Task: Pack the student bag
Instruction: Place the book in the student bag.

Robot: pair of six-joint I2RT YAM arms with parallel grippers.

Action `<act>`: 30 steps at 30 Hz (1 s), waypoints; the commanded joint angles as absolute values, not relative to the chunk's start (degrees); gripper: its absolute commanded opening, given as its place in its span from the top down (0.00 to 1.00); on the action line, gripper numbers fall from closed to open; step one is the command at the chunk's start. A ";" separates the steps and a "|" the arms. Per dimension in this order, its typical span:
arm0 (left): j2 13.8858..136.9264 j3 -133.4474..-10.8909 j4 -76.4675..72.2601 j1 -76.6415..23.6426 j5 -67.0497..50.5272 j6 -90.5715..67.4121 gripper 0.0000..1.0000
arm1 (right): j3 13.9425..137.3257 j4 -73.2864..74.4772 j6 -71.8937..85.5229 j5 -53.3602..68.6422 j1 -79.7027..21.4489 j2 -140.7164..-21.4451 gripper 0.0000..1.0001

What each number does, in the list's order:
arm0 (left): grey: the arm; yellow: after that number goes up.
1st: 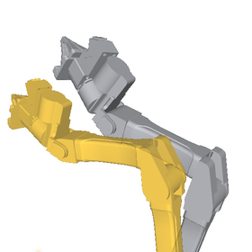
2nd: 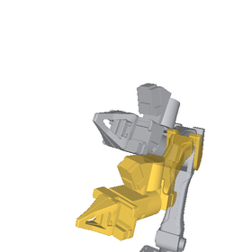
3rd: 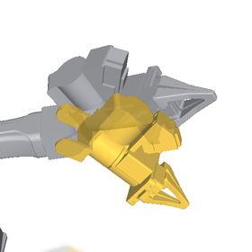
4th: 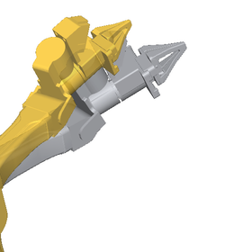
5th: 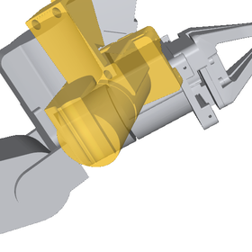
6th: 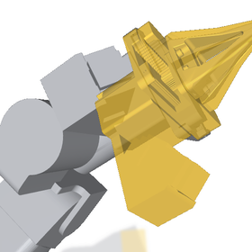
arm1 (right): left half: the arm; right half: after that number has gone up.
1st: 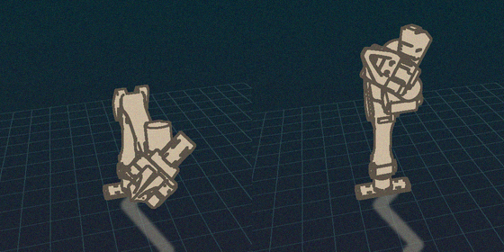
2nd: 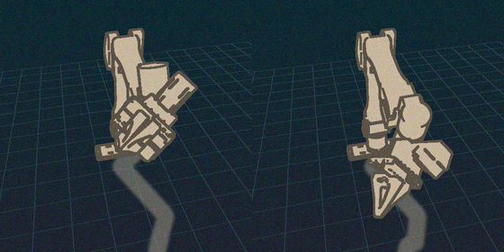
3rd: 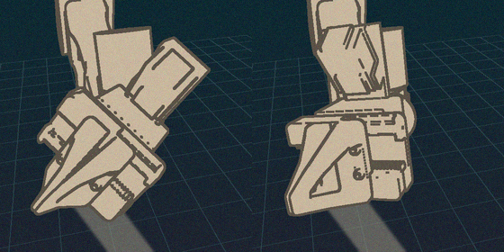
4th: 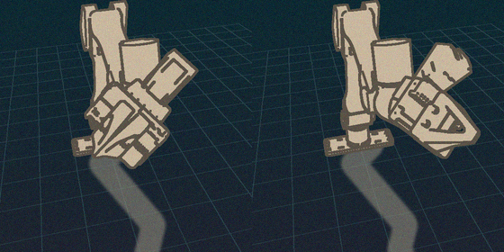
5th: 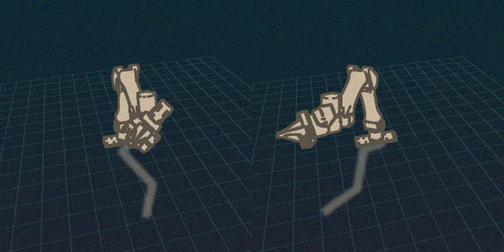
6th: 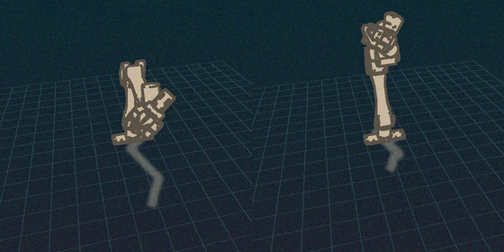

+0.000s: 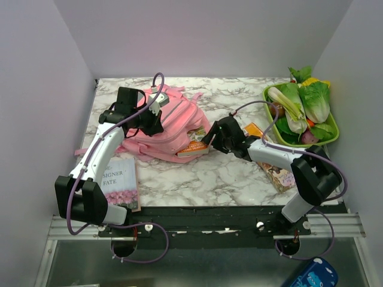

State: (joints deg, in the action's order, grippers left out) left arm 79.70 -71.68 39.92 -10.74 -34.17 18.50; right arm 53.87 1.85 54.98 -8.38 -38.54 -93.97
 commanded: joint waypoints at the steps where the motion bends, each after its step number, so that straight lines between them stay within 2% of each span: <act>1: 77.78 -74.97 38.23 -11.07 -39.64 18.63 1.00 | 51.42 0.63 50.89 -8.00 -38.23 -92.37 0.43; 2: 77.87 -75.14 38.15 -11.07 -39.90 18.63 1.00 | 51.50 -1.21 50.71 -7.48 -38.23 -92.46 0.76; 3: 77.87 -75.23 38.14 -11.07 -40.34 18.63 1.00 | 52.55 -1.40 50.28 -7.12 -38.23 -93.33 0.86; 4: 77.87 -75.23 38.06 -11.07 -40.60 18.63 1.00 | 53.34 -1.41 49.75 -5.90 -38.23 -93.86 0.92; 6: 77.96 -75.23 37.71 -11.07 -41.31 18.54 1.00 | 55.10 -0.35 48.96 -4.93 -38.23 -95.61 0.94; 13: 77.35 -74.36 36.39 -11.07 -44.99 18.63 1.00 | 57.22 -3.24 51.41 -0.54 -38.23 -99.92 0.92; 18: 76.90 -72.69 34.27 -11.16 -52.72 18.89 1.00 | 62.39 -8.70 54.05 3.16 -39.46 -104.84 0.92; 22: 77.34 -72.60 37.52 -11.16 -55.89 23.98 1.00 | 67.06 -10.72 54.67 5.44 -40.25 -108.01 0.86; 25: 77.87 -74.00 45.16 -11.16 -55.47 31.80 1.00 | 64.01 -10.98 54.67 2.48 -40.17 -105.13 0.67; 26: 77.70 -74.00 46.48 -11.08 -55.02 33.30 1.00 | 62.51 -12.29 54.32 1.77 -40.08 -103.99 0.51; 30: 76.29 -71.90 48.60 -10.29 -53.87 37.61 1.00 | 53.89 -18.10 53.96 0.27 -39.03 -98.97 0.37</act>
